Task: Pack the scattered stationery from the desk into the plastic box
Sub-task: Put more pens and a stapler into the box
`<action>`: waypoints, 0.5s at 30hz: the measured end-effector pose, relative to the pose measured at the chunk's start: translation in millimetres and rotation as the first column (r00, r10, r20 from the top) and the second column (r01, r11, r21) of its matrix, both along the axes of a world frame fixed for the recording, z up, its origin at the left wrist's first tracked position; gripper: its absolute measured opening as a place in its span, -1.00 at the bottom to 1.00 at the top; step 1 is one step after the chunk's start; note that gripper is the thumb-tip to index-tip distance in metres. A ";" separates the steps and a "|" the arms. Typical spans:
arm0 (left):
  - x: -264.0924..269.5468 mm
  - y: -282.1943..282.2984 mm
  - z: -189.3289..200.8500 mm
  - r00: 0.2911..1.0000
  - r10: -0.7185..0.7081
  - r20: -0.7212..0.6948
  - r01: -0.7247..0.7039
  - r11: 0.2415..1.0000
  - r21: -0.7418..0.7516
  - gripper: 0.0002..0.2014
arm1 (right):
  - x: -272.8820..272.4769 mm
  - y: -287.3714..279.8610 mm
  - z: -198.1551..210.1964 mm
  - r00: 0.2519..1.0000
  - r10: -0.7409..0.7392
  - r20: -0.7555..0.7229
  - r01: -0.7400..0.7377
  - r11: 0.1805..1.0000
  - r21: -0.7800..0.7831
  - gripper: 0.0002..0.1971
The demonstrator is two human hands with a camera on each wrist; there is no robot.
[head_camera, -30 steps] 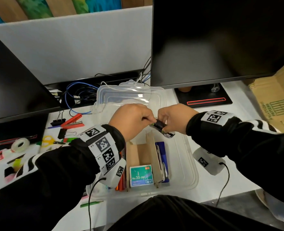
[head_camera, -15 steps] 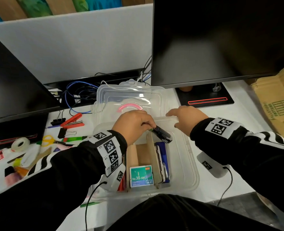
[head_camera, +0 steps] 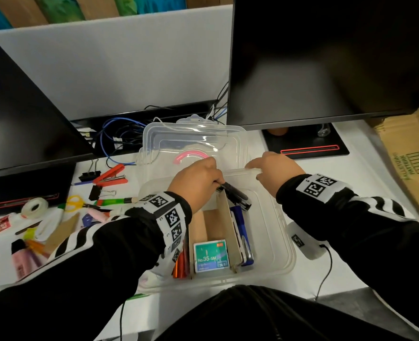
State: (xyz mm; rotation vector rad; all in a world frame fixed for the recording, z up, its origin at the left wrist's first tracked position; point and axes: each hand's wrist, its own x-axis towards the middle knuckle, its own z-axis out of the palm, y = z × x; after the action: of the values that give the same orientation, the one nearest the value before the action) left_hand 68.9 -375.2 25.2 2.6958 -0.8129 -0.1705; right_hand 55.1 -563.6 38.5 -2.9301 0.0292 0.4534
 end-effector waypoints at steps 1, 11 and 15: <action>-0.8 -0.5 -1.5 0.998 -0.013 0.057 0.012 1.000 0.022 -0.80 | 0.0 0.2 -0.1 1.000 0.000 -0.002 0.000 1.000 -0.005 -0.59; -1.8 11.7 -0.7 0.999 0.036 0.028 -0.037 0.998 0.042 -0.61 | 0.8 3.5 1.4 1.000 -0.011 0.003 0.011 1.000 -0.024 -0.57; -4.4 19.8 10.7 0.994 0.090 -0.058 -0.091 0.996 -0.016 -0.58 | -1.8 4.0 2.3 1.000 -0.004 -0.004 0.004 1.000 -0.027 -0.57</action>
State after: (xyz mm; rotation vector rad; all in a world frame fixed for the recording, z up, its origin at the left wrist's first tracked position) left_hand 64.4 -355.3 35.9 2.6908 -0.6707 -0.2176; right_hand 53.3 -559.7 40.9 -2.9555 0.0424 0.4619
